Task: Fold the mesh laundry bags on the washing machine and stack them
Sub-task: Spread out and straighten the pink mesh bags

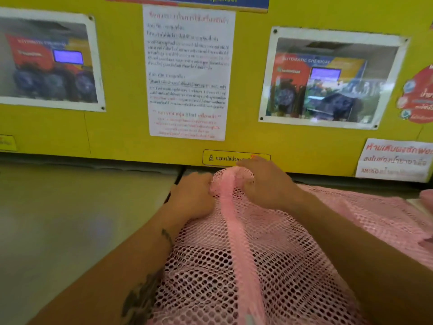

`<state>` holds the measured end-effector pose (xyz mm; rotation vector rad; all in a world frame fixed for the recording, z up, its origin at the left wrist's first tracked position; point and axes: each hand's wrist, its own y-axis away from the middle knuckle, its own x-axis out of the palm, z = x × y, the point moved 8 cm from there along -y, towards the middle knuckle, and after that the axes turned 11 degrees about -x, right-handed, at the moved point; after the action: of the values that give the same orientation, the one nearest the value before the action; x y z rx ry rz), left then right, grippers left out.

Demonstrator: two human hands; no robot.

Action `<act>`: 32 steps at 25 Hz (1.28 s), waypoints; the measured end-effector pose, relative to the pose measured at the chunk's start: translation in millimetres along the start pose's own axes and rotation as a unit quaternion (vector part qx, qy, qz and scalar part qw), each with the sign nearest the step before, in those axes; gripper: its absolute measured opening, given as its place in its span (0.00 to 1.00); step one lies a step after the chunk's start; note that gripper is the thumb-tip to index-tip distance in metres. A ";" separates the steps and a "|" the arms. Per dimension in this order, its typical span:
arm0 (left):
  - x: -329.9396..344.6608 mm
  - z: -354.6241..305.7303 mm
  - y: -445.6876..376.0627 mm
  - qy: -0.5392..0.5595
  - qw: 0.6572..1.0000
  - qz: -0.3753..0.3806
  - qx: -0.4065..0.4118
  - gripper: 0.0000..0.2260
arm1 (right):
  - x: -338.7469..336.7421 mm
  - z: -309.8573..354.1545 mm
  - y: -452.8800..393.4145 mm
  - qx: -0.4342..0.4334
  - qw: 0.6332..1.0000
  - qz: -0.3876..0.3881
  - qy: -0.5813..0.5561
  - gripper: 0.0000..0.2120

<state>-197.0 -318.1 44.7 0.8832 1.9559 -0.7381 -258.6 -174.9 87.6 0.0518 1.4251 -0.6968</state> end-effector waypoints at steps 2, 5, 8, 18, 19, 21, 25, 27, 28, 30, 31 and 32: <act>-11.7 -3.4 3.5 0.065 0.997 -0.029 0.010 0.02 | 41.3 0.9 2.8 -0.022 0.995 0.100 -0.012 0.13; -17.2 -6.1 4.2 0.175 0.984 0.023 -0.022 0.08 | 51.8 -3.4 16.4 -0.015 0.982 0.191 -0.005 0.12; -12.6 -18.4 3.3 0.337 0.933 0.125 -0.013 0.18 | 56.1 -1.7 22.4 -0.045 0.976 0.213 0.003 0.21; -56.2 31.0 -9.9 0.308 0.939 -0.147 -0.027 0.16 | 53.6 -1.7 23.3 -0.012 0.980 0.196 -0.036 0.27; -55.0 36.2 -11.6 0.259 0.955 -0.143 -0.032 0.16 | 53.4 -0.6 23.9 -0.011 0.981 0.188 -0.036 0.24; -50.0 33.1 -10.2 0.125 0.982 -0.141 -0.008 0.14 | 51.9 2.8 24.4 -0.010 0.984 0.174 -0.024 0.23; -48.0 -16.8 14.7 0.114 0.971 -0.176 0.110 0.14 | 50.3 6.5 23.4 0.004 0.983 0.179 -0.041 0.26; 0.0 -14.9 9.3 -0.052 0.997 0.012 0.047 0.23 | 47.1 4.3 26.3 0.022 0.982 0.176 -0.059 0.25; 22.5 -1.1 11.6 -0.129 0.986 0.103 0.011 0.29 | 42.7 1.4 28.8 0.033 0.983 0.171 -0.059 0.28; 35.1 20.2 12.0 -0.169 0.972 0.160 -0.016 0.36 | 24.9 -5.2 34.7 0.044 0.986 0.151 -0.047 0.34; 33.6 24.7 8.1 -0.156 0.976 0.154 -0.015 0.37 | 10.5 -8.5 38.9 0.052 0.988 0.137 -0.044 0.35; 28.7 25.9 6.7 -0.135 0.980 0.145 -0.014 0.38 | -4.7 -13.1 45.0 0.065 0.989 0.126 -0.048 0.35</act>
<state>-191.3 -325.1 6.6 0.9707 1.5544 -0.6225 -248.9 -131.2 72.9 0.2925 1.2528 -0.5739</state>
